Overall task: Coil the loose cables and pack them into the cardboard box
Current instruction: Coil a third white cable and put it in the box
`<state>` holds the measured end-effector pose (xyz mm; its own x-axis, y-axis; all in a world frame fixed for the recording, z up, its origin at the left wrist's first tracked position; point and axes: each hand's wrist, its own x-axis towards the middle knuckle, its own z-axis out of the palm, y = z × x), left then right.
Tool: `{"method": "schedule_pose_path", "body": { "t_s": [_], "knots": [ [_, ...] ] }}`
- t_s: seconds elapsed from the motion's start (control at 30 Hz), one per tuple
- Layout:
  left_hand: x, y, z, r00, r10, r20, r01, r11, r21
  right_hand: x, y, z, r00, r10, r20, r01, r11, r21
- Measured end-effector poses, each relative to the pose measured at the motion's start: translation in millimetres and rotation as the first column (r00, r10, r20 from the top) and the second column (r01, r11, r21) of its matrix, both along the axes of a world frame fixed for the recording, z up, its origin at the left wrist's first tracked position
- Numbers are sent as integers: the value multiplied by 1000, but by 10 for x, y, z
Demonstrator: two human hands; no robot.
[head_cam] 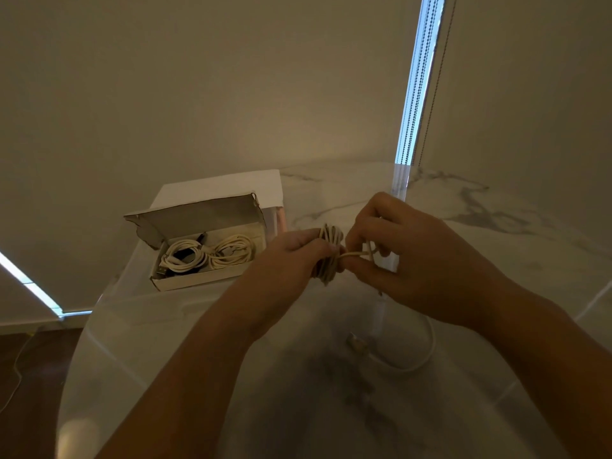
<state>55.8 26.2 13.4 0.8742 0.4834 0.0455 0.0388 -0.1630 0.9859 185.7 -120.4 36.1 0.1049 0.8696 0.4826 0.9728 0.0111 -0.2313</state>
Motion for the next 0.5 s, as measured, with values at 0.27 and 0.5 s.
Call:
{"method": "schedule_pose_path", "body": {
  "t_s": [0.27, 0.5],
  "knots": [
    [-116, -4, 72, 981, -156, -115, 180, 956, 233, 92, -3, 41, 983, -63, -174, 67, 998, 17],
    [-92, -100, 99, 982, -61, -181, 130, 910, 395, 124, -8, 99, 901, -184, -392, 139, 980, -140]
  ]
}}
